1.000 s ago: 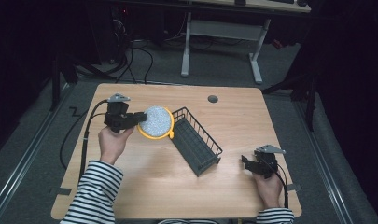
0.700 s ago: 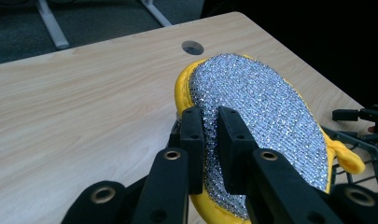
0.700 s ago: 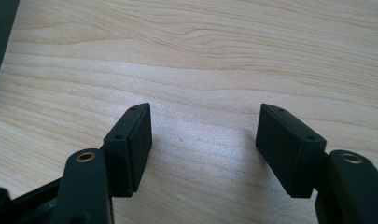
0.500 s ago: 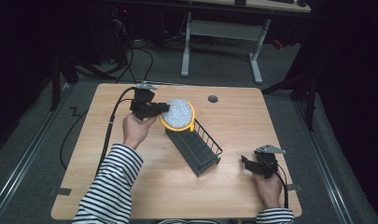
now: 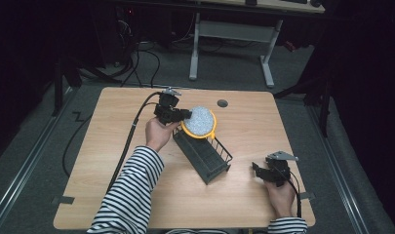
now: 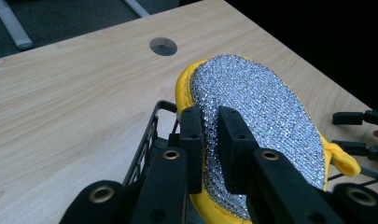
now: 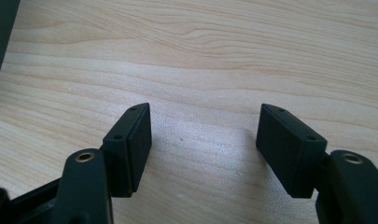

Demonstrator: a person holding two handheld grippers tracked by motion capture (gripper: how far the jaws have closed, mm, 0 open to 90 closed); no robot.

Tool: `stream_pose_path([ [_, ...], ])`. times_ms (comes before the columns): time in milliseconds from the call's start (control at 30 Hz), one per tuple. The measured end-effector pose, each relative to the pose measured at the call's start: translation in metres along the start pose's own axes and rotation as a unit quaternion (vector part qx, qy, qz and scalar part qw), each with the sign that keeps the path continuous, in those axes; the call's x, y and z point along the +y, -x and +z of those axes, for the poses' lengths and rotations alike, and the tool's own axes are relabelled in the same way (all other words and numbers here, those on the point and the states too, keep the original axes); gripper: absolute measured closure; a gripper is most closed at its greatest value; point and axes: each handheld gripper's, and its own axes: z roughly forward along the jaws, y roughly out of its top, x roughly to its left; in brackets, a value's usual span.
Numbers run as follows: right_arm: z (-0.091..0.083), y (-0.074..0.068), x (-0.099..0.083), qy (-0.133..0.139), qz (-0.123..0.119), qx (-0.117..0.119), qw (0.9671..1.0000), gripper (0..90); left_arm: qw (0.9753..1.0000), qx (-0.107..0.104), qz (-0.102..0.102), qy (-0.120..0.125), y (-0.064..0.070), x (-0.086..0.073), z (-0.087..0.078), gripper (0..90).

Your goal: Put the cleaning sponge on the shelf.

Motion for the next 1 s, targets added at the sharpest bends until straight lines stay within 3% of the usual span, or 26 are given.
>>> stream_pose_path([
  [133,0.000,0.000,0.000,0.000,0.000,0.000,1.0000,36.0,0.9999,0.010,0.007,-0.002,0.002,-0.002,0.004,80.4],
  [333,0.000,0.000,0.000,0.000,0.000,0.000,1.0000,35.9,0.9991,0.025,0.016,-0.030,-0.001,-0.008,0.011,78.1],
  [400,0.000,0.000,0.000,0.000,0.000,0.000,1.0000,35.9,0.9984,0.034,0.023,-0.040,-0.003,-0.011,0.013,84.1],
  [567,0.000,0.000,0.000,0.000,0.000,0.000,1.0000,35.9,0.9975,0.033,0.026,-0.057,-0.005,-0.016,0.017,84.8],
  [767,0.000,0.000,0.000,0.000,0.000,0.000,1.0000,35.9,0.9970,0.037,0.032,-0.060,-0.002,-0.017,0.017,82.7],
  [1000,0.000,0.000,0.000,0.000,0.000,0.000,1.0000,35.9,0.9983,0.045,0.012,-0.036,-0.008,-0.018,-0.001,67.3],
])
